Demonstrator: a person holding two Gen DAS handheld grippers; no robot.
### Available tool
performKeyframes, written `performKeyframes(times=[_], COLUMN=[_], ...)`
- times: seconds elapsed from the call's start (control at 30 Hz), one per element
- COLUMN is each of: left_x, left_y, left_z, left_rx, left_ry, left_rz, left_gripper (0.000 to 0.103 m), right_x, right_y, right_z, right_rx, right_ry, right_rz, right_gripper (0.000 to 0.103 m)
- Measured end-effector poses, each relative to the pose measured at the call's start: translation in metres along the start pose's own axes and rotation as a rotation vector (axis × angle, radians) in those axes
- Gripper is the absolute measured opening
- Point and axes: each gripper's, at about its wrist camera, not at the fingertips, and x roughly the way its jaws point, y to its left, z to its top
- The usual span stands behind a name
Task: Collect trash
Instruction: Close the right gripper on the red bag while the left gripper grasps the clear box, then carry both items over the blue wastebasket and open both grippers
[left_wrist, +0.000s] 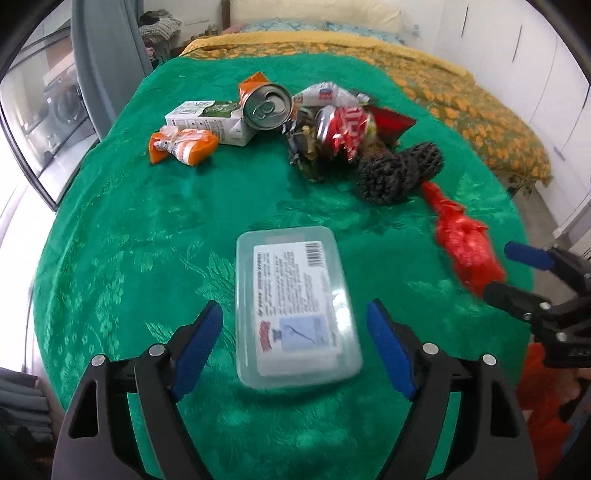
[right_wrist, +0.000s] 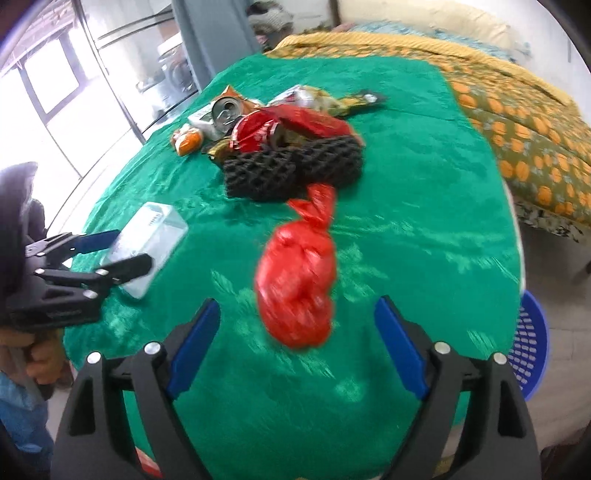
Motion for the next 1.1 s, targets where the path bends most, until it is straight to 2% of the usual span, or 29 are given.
performKeyframes(times=[0.1, 0.13, 0.17, 0.2, 0.27, 0.4, 0.57, 0.7, 0.8, 0.9, 1.1], left_x=[0.005, 0.005, 0.005, 0.004, 0.001, -0.008, -0.025, -0.031, -0.026, -0.015, 0.027], left_y=[0.002, 0.004, 0.004, 0.004, 0.003, -0.005, -0.045, -0.096, -0.152, -0.204, -0.3], left_z=[-0.001, -0.002, -0.003, -0.004, -0.005, -0.005, 0.005, 0.019, 0.035, 0.049, 0.07], left_rx=[0.001, -0.004, -0.007, -0.006, -0.003, -0.018, 0.013, 0.068, 0.132, 0.188, 0.247], left_ry=[0.025, 0.029, 0.029, 0.025, 0.013, -0.007, -0.04, -0.048, -0.036, -0.02, 0.038], left_rz=[0.013, 0.001, -0.008, -0.003, 0.01, -0.031, -0.123, -0.209, -0.282, -0.326, -0.384], left_gripper=[0.071, 0.063, 0.06, 0.06, 0.059, 0.059, 0.059, 0.059, 0.059, 0.059, 0.06], right_x=[0.013, 0.017, 0.022, 0.024, 0.023, 0.001, -0.036, -0.07, -0.086, -0.092, -0.084], right_y=[0.002, 0.0, -0.003, -0.005, -0.011, -0.023, -0.057, -0.116, -0.166, -0.212, -0.292], right_z=[0.011, 0.014, 0.017, 0.017, 0.016, 0.01, 0.002, -0.004, -0.011, -0.02, -0.039], right_rx=[-0.011, -0.006, 0.003, 0.01, 0.031, 0.059, 0.102, 0.167, 0.221, 0.271, 0.37], right_ry=[0.043, 0.052, 0.061, 0.067, 0.061, 0.005, -0.049, -0.091, -0.094, -0.077, -0.037], right_rz=[0.003, -0.004, -0.011, -0.008, 0.012, 0.039, 0.059, -0.018, -0.101, -0.15, -0.182], right_gripper=[0.081, 0.07, 0.055, 0.046, 0.04, 0.039, 0.039, 0.039, 0.039, 0.039, 0.039])
